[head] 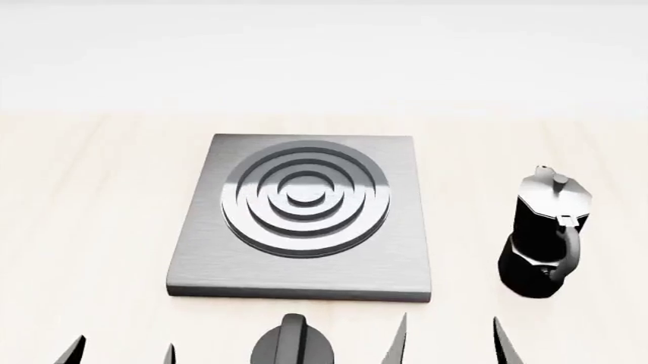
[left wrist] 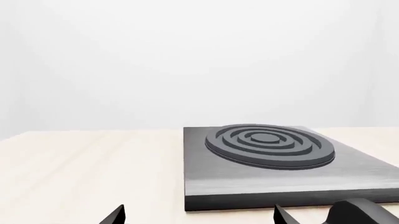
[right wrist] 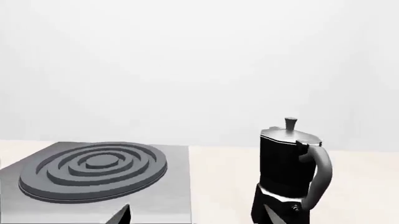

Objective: Put the moka pot on the stove.

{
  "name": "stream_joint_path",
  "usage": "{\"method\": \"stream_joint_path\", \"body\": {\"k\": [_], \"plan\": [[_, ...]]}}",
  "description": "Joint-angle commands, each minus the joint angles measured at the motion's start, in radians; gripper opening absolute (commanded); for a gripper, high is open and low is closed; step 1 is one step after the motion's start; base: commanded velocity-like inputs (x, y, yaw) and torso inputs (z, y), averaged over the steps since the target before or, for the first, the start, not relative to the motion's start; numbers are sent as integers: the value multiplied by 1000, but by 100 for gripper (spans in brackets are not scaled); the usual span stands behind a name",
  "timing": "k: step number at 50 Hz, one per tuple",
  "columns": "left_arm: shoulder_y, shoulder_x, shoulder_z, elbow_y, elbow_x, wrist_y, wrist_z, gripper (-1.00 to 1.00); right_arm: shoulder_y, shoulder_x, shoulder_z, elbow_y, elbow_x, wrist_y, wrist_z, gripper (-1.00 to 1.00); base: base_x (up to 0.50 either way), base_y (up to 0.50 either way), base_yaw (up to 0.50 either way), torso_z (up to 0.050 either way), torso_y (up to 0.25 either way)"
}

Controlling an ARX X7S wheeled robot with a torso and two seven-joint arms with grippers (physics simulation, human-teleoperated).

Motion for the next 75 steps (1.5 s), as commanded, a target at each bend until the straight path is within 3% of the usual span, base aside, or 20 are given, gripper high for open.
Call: {"method": "stream_joint_path", "body": {"k": [1, 3, 31, 55, 75], "plan": [[-2, -2, 6, -5, -2, 10, 1, 100, 258, 106, 107, -620, 172, 659, 46, 100, 0, 0, 0, 0, 0], [-2, -3, 7, -5, -3, 10, 1, 100, 306, 109, 120, -624, 189, 886, 55, 100, 0, 0, 0, 0, 0], [-3, -9, 16, -1, -8, 4, -13, 100, 401, 163, 194, -549, 185, 1009, 100, 100, 0, 0, 0, 0, 0], [-6, -13, 23, -5, -14, 12, -19, 100, 423, 175, 372, -367, 432, 1067, -80, 100, 0, 0, 0, 0, 0], [-7, -15, 28, -8, -14, 19, -29, 100, 381, 172, 398, -286, 448, 1039, -109, 100, 0, 0, 0, 0, 0]]}}
